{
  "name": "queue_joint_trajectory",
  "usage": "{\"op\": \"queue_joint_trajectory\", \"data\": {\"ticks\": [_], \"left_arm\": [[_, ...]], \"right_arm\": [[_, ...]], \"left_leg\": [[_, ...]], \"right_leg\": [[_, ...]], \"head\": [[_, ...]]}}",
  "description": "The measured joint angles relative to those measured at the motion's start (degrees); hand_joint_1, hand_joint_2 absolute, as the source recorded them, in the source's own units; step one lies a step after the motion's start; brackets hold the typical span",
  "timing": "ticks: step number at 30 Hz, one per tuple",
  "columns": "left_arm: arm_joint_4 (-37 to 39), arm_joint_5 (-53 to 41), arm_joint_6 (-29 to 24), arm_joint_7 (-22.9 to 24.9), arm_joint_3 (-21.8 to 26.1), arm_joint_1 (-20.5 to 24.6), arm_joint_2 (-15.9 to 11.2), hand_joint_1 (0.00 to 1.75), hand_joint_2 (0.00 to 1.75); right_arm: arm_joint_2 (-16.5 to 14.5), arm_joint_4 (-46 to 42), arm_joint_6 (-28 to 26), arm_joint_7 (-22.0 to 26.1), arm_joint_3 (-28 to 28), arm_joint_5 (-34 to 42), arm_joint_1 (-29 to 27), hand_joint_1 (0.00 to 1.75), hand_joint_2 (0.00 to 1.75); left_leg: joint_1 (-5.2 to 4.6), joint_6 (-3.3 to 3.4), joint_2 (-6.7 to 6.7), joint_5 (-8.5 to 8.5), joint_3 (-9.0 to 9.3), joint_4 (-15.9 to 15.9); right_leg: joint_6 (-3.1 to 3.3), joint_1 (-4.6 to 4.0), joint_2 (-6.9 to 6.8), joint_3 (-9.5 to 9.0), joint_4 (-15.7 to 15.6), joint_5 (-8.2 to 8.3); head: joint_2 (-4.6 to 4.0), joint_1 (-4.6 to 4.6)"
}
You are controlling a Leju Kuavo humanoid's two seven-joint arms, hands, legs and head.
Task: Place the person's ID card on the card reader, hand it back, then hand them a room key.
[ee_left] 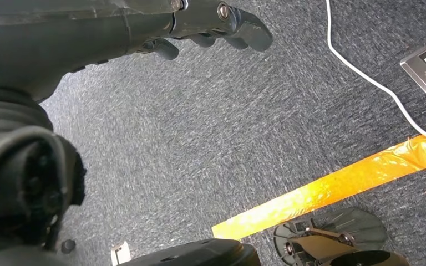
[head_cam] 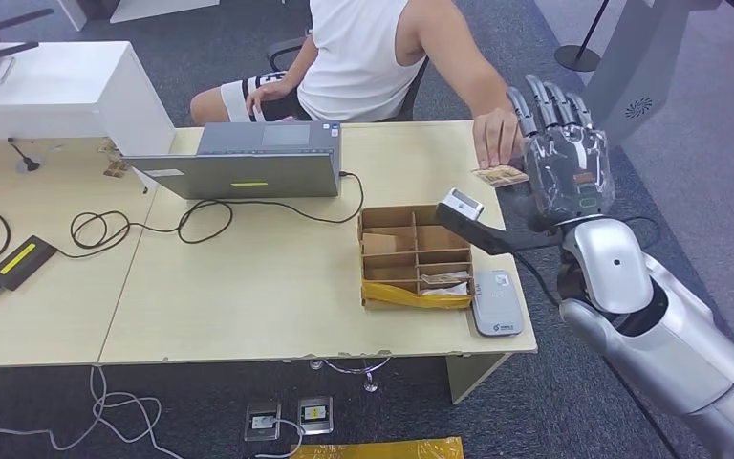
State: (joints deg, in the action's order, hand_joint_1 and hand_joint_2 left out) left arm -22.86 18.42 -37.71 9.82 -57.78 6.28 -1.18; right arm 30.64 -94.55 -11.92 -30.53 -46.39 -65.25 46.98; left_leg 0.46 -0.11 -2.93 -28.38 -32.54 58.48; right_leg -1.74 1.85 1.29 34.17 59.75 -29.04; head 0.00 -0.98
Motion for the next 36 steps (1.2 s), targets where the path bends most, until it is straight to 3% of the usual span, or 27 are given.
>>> {"op": "queue_joint_trajectory", "data": {"ticks": [3,7,21,36], "left_arm": [[0.00,0.25,-0.05,-0.01,-0.01,-0.01,0.00,0.00,0.00],[0.00,0.52,-0.05,-0.01,-0.04,-0.03,0.00,0.00,0.00],[0.00,2.32,-0.69,-0.38,-0.10,-0.10,0.02,0.00,0.00],[0.00,3.13,-0.90,-0.44,-0.18,-0.35,0.04,0.00,0.00]], "right_arm": [[-0.40,0.67,-0.26,-0.18,-0.64,0.56,0.16,0.73,1.75],[-0.75,1.31,-0.36,-0.28,-1.04,1.47,0.17,1.75,1.75],[-1.46,3.07,0.73,0.37,-1.14,5.53,-0.06,1.75,1.75],[-1.08,3.21,-2.09,-0.20,-0.33,7.73,-4.13,1.75,1.75]], "left_leg": [[0.00,0.00,0.01,0.00,0.00,0.00],[0.00,0.00,0.03,0.00,0.00,0.00],[0.00,-0.01,0.07,-0.01,0.04,0.00],[0.00,-0.02,0.23,-0.02,0.12,0.01]], "right_leg": [[0.00,0.00,0.01,0.00,0.00,0.00],[0.00,0.01,0.04,0.00,0.00,0.00],[0.00,0.01,0.10,0.00,0.00,0.00],[0.00,0.00,0.28,0.01,-0.01,0.01]], "head": [[0.00,-0.01],[0.00,-0.01],[0.00,0.00],[0.00,0.00]]}}
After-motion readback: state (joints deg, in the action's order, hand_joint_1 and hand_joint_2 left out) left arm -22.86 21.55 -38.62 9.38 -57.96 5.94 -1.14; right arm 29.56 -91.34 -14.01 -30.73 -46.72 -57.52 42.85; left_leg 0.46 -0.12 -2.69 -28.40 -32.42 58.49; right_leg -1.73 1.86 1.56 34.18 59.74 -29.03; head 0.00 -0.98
